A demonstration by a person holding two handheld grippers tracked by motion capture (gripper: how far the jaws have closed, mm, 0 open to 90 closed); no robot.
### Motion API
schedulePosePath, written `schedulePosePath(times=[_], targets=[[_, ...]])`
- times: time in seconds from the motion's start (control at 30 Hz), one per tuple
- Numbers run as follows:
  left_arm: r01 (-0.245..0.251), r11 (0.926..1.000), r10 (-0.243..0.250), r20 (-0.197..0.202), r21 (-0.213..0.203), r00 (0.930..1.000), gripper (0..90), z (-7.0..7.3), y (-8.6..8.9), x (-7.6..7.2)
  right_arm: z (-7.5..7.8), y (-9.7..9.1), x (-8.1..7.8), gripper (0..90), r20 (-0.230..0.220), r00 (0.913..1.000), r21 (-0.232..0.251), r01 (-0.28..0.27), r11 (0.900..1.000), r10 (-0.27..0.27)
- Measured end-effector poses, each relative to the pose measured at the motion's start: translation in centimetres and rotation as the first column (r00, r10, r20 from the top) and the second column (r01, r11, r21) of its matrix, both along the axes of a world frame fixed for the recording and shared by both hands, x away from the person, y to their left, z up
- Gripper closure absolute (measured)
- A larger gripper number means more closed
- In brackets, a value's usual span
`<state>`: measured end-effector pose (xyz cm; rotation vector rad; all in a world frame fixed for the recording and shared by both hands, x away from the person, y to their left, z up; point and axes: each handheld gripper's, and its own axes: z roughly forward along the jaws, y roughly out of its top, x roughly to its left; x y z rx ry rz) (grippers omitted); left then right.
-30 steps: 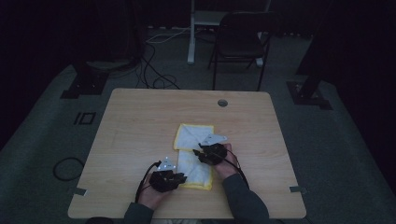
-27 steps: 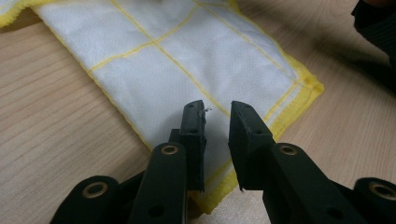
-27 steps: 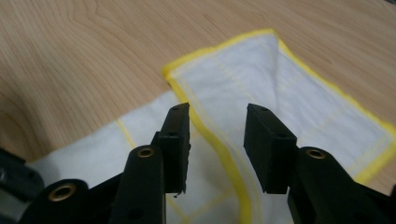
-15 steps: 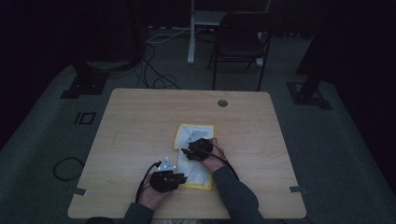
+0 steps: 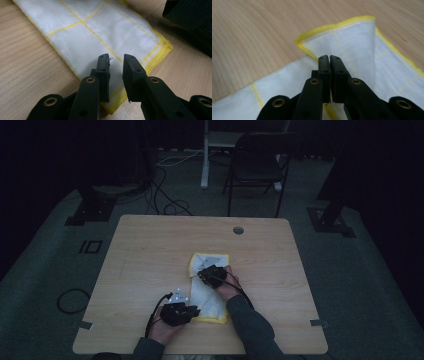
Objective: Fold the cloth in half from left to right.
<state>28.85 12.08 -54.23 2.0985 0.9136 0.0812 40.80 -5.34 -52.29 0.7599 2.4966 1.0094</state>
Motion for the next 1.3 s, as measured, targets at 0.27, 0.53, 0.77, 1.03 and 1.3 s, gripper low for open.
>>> schedulePosePath(times=[0.27, 0.53, 0.77, 1.03, 1.3], targets=[[-0.004, 1.0, 0.004, -0.001, -0.002, 1.0, 75.9, 0.0, 0.0, 0.0, 0.8, -1.8, 0.9, 88.5, -0.008, 0.9982, 0.057, 0.06, 0.9966, -0.059], [-0.003, 1.0, 0.003, -0.001, -0.001, 1.0, 76.0, 0.0, 0.0, -0.1, 1.4, -3.9, 1.9, 88.4, -0.011, 0.9929, 0.069, 0.119, 0.9905, -0.118], [-0.002, 1.0, 0.002, 0.0, -0.001, 1.0, 76.0, 0.0, 0.0, -0.1, 1.8, -5.7, 2.7, 88.5, -0.027, 0.9851, 0.09, 0.172, 0.9811, -0.17], [-0.006, 1.0, 0.006, -0.003, -0.004, 1.0, 76.0, -0.1, 0.0, -0.1, 1.7, -7.3, 3.7, 88.8, -0.029, 0.9666, 0.094, 0.256, 0.9621, -0.255], [-0.008, 1.0, 0.008, -0.001, -0.004, 1.0, 75.9, -0.1, 0.0, -0.1, 2.1, -8.2, 4.1, 80.7, -0.022, 0.9457, 0.081, 0.325, 0.9423, -0.324]])
